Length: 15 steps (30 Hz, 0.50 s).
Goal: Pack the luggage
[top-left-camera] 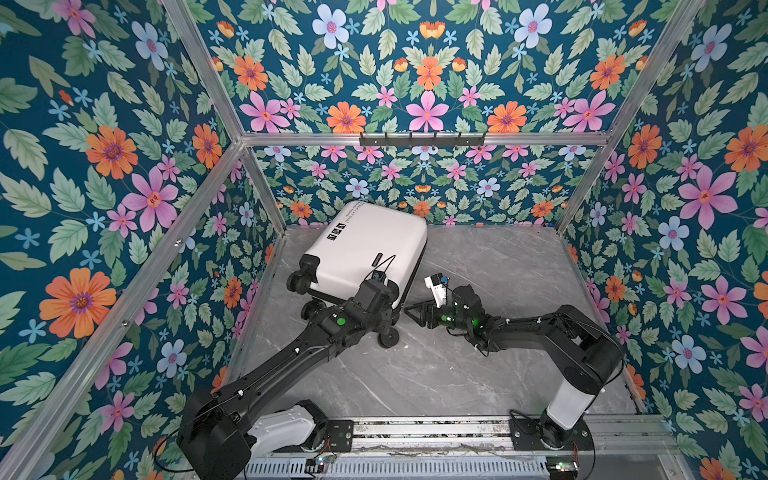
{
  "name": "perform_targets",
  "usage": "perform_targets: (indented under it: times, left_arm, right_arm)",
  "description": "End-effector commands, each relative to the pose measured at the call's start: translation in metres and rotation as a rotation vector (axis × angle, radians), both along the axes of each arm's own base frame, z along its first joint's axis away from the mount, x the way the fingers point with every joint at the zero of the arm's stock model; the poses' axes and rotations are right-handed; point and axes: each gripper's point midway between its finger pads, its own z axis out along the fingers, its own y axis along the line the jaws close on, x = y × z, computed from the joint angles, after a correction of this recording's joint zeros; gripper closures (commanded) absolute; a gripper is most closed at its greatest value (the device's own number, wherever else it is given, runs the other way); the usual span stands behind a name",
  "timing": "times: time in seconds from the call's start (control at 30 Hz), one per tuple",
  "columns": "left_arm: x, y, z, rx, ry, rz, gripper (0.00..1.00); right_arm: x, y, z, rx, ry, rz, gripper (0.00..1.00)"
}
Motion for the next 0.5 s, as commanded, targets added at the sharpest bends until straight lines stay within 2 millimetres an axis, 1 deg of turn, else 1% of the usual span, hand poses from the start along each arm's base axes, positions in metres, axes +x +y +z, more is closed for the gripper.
perform_targets:
  times: [0.0, 0.03, 0.1, 0.23, 0.3, 0.47]
  left_arm:
    - [0.01, -0.001, 0.014, -0.058, -0.055, 0.056, 1.0]
    - [0.011, -0.002, 0.016, -0.067, -0.061, 0.058, 1.0]
    - [0.012, -0.004, 0.02, -0.087, -0.073, 0.061, 1.0]
    - [0.014, -0.007, 0.03, -0.135, -0.1, 0.07, 1.0]
    - [0.014, -0.01, 0.034, -0.161, -0.106, 0.067, 1.0]
    - [0.015, -0.016, 0.041, -0.204, -0.11, 0.057, 1.0]
  right_arm:
    - [0.003, 0.004, 0.014, 0.231, 0.233, -0.034, 0.47]
    - [0.005, 0.003, 0.017, 0.286, 0.254, -0.045, 0.49]
    - [0.007, 0.001, 0.019, 0.366, 0.291, -0.071, 0.5]
    - [0.011, -0.009, 0.022, 0.502, 0.326, -0.129, 0.48]
    - [0.01, -0.008, 0.023, 0.505, 0.325, -0.129, 0.47]
    - [0.007, -0.008, 0.037, 0.526, 0.299, -0.136, 0.4]
